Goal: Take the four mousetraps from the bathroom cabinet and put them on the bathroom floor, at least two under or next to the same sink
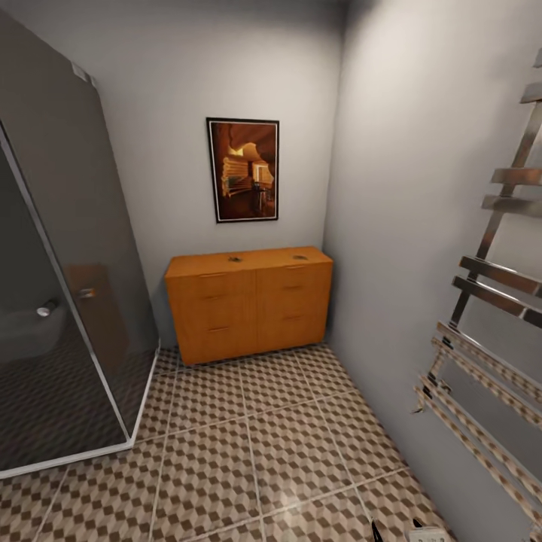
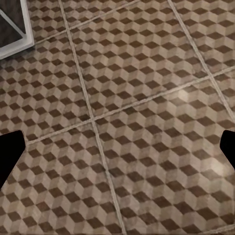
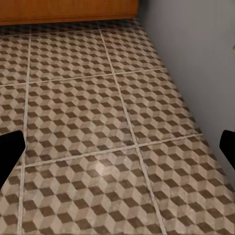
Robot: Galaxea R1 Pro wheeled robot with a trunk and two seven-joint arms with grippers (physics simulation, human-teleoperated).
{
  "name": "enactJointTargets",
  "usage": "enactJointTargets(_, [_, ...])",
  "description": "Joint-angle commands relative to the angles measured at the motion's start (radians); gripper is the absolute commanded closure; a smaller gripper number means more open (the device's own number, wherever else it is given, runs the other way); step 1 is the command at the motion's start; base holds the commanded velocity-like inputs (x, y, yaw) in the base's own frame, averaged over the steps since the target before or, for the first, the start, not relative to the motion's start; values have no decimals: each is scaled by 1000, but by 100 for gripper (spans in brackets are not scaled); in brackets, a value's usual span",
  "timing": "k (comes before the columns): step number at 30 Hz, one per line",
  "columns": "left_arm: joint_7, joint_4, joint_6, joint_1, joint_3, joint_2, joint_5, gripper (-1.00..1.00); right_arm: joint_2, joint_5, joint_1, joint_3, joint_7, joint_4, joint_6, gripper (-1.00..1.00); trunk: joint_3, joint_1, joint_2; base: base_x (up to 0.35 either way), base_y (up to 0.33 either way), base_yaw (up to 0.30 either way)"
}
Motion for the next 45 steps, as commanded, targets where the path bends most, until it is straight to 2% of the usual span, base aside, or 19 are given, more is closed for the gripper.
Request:
enactJointTargets(1, [0,4,-6,-2,-9,0,10,-100,-1,-11,-1,8,2,1,-3,-100,-1,1,-1,328,0,0])
enactJointTargets(21, [0,4,-6,-2,-9,0,10,-100,-1,-11,-1,8,2,1,-3,-100,-1,1,-1,305,0,0])
enactJointTargets(45, [0,4,-6,-2,-9,0,10,-100,-1,-11,-1,8,2,1,1,-100,-1,1,-1,23,0,0])
